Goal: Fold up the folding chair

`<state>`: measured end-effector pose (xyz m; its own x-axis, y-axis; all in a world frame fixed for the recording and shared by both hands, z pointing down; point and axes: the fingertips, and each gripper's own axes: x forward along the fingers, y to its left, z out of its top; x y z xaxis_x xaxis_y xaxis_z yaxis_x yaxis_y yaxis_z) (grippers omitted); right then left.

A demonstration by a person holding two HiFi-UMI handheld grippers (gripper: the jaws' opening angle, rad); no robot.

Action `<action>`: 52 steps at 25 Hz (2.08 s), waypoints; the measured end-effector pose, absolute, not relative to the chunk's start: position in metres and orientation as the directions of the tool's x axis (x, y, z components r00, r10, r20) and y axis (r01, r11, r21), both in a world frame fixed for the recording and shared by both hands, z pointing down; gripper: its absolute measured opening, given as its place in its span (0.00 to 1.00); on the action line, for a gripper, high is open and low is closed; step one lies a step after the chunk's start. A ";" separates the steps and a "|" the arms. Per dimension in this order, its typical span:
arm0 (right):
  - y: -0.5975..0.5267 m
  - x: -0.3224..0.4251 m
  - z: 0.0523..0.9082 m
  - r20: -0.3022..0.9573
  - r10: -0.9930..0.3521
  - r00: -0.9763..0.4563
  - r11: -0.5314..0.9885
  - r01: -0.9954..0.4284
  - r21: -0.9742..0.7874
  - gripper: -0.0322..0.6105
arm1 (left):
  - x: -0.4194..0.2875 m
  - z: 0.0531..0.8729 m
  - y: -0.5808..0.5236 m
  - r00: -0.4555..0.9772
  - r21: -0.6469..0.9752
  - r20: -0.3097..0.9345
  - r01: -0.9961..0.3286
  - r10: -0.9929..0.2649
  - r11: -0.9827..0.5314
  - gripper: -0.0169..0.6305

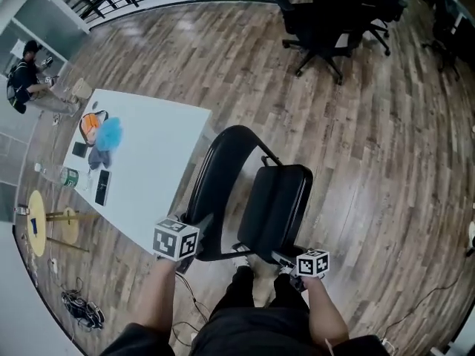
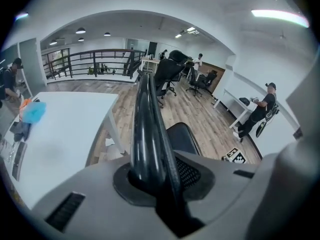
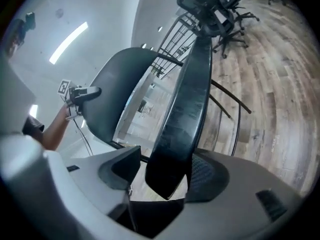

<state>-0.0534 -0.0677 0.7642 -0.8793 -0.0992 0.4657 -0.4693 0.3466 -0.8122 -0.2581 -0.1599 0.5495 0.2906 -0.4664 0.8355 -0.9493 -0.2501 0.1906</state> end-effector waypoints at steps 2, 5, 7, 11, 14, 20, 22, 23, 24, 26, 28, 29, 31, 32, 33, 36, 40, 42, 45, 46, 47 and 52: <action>-0.069 -0.090 0.745 0.451 -0.066 -0.890 0.409 -0.436 -0.802 0.47 | -0.272 0.540 -0.160 0.287 0.187 0.836 -0.951 -0.468 -0.248 0.14; -0.067 -0.152 0.720 0.433 0.010 -0.901 0.501 -0.370 -0.782 0.43 | -0.298 0.527 -0.159 0.274 0.176 0.837 -0.954 -0.473 -0.241 0.14; -0.067 -0.194 0.708 0.428 0.054 -0.902 0.543 -0.333 -0.771 0.43 | -0.314 0.520 -0.158 0.270 0.176 0.836 -0.957 -0.478 -0.231 0.14; -0.073 -0.271 0.698 0.433 0.065 -0.899 0.566 -0.324 -0.758 0.33 | -0.338 0.512 -0.156 0.272 0.188 0.827 -0.959 -0.492 -0.214 0.14; -0.079 -0.317 0.696 0.443 0.074 -0.894 0.572 -0.326 -0.752 0.30 | -0.352 0.516 -0.155 0.277 0.190 0.826 -0.957 -0.491 -0.220 0.14; -0.084 -0.364 0.697 0.470 0.080 -0.879 0.581 -0.342 -0.739 0.29 | -0.387 0.517 -0.158 0.280 0.191 0.825 -0.956 -0.491 -0.224 0.14; -0.085 -0.375 0.700 0.483 0.084 -0.872 0.586 -0.349 -0.732 0.29 | -0.401 0.520 -0.159 0.280 0.191 0.825 -0.956 -0.491 -0.225 0.14; -0.085 -0.381 0.701 0.489 0.085 -0.868 0.587 -0.353 -0.729 0.29 | -0.408 0.522 -0.159 0.281 0.191 0.826 -0.955 -0.489 -0.226 0.14; -0.084 -0.387 0.703 0.495 0.084 -0.865 0.586 -0.359 -0.726 0.29 | -0.415 0.524 -0.159 0.283 0.193 0.826 -0.954 -0.487 -0.228 0.14; -0.084 -0.399 0.705 0.505 0.073 -0.860 0.581 -0.375 -0.722 0.29 | -0.430 0.526 -0.159 0.290 0.198 0.825 -0.952 -0.485 -0.233 0.14; -0.086 -0.411 0.705 0.509 0.062 -0.859 0.576 -0.385 -0.721 0.29 | -0.443 0.527 -0.160 0.297 0.205 0.822 -0.950 -0.485 -0.235 0.14; -0.086 -0.417 0.704 0.506 0.062 -0.861 0.573 -0.384 -0.724 0.29 | -0.449 0.529 -0.161 0.299 0.206 0.822 -0.949 -0.485 -0.237 0.14; -0.085 -0.426 0.707 0.507 0.068 -0.859 0.571 -0.383 -0.725 0.29 | -0.459 0.531 -0.161 0.302 0.208 0.820 -0.948 -0.485 -0.239 0.14; -0.085 -0.429 0.709 0.516 0.070 -0.853 0.576 -0.388 -0.720 0.29 | -0.464 0.532 -0.162 0.304 0.209 0.819 -0.948 -0.486 -0.240 0.14; -0.086 -0.430 0.711 0.526 0.071 -0.847 0.581 -0.394 -0.713 0.29 | -0.467 0.533 -0.163 0.306 0.211 0.818 -0.947 -0.486 -0.242 0.14; -0.088 -0.431 0.712 0.542 0.069 -0.838 0.584 -0.406 -0.703 0.29 | -0.469 0.532 -0.164 0.307 0.207 0.819 -0.946 -0.484 -0.250 0.14; -0.083 -0.433 0.715 0.562 0.071 -0.824 0.615 -0.407 -0.675 0.29 | -0.472 0.532 -0.162 0.285 0.180 0.815 -0.952 -0.505 -0.247 0.15; -0.086 -0.429 0.713 0.585 0.029 -0.811 0.650 -0.429 -0.627 0.34 | -0.475 0.532 -0.161 0.241 0.137 0.814 -0.964 -0.529 -0.229 0.19; -0.101 -0.412 0.698 0.590 -0.072 -0.804 0.663 -0.480 -0.574 0.41 | -0.482 0.523 -0.159 0.167 0.040 0.793 -0.974 -0.586 -0.223 0.25; -0.105 -0.404 0.691 0.583 -0.106 -0.806 0.662 -0.495 -0.563 0.41 | -0.486 0.516 -0.158 0.142 0.000 0.778 -0.974 -0.613 -0.226 0.28; -0.108 -0.394 0.683 0.574 -0.143 -0.806 0.662 -0.509 -0.550 0.41 | -0.491 0.508 -0.155 0.117 -0.040 0.758 -0.973 -0.642 -0.225 0.31; -0.117 -0.324 0.617 0.492 -0.364 -0.791 0.664 -0.591 -0.458 0.41 | -0.491 0.450 -0.128 0.035 -0.112 0.640 -0.984 -0.768 -0.138 0.32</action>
<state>-0.3241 -0.1171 0.6175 -0.7907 -0.3642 0.4921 -0.5910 0.6638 -0.4583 -0.4915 -0.1282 0.4502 0.0354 -0.7679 0.6396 -0.9841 -0.1384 -0.1117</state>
